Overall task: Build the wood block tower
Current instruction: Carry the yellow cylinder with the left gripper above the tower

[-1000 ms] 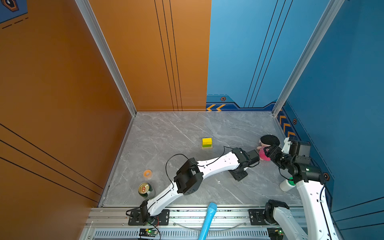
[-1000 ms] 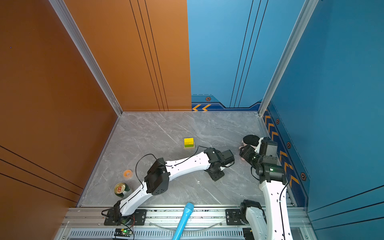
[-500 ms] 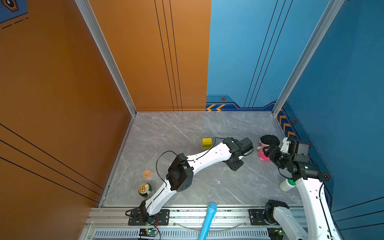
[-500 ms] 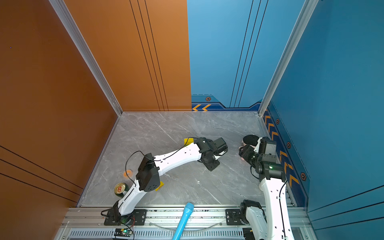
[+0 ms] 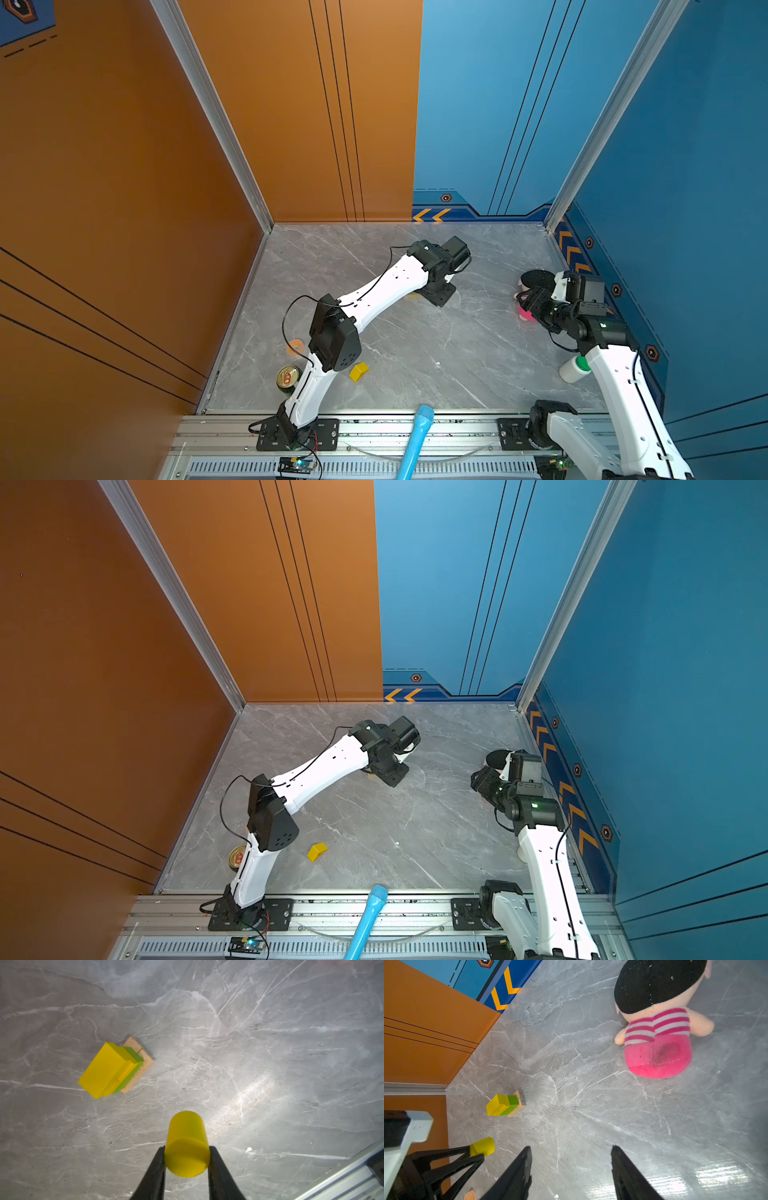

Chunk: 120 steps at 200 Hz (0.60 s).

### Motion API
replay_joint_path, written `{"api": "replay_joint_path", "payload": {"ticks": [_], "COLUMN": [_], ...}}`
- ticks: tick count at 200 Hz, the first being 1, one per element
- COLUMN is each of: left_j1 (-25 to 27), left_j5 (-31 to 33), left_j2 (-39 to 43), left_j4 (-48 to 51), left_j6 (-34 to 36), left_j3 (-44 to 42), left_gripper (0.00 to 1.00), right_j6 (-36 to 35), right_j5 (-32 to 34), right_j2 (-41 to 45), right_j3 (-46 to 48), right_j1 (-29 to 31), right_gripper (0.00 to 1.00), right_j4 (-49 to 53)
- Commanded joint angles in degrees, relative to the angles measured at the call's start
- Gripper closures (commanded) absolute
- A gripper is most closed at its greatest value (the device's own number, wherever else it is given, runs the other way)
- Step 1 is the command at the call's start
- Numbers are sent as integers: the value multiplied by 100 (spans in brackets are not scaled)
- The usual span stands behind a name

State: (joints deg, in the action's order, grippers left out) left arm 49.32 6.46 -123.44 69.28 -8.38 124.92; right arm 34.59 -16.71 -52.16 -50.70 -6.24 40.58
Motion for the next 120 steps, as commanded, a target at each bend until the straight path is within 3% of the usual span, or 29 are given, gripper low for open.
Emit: {"api": "replay_joint_path", "payload": {"ticks": [1, 64, 120], "left_j1": [-202, -655, -889], "left_j5": [188, 206, 261], "left_j2": [68, -432, -712], "left_j4": [314, 563, 634], "left_j6": [44, 47, -44], "left_j3": [283, 1060, 1148], "left_gripper": [77, 76, 76], "right_j6": [66, 47, 48], "right_j5": [141, 163, 174], "right_j2": [-43, -250, -399], "right_j3": [14, -61, -60], "right_j1": [44, 44, 44], "right_gripper": [38, 38, 38], "right_j4": [-177, -199, -248]}}
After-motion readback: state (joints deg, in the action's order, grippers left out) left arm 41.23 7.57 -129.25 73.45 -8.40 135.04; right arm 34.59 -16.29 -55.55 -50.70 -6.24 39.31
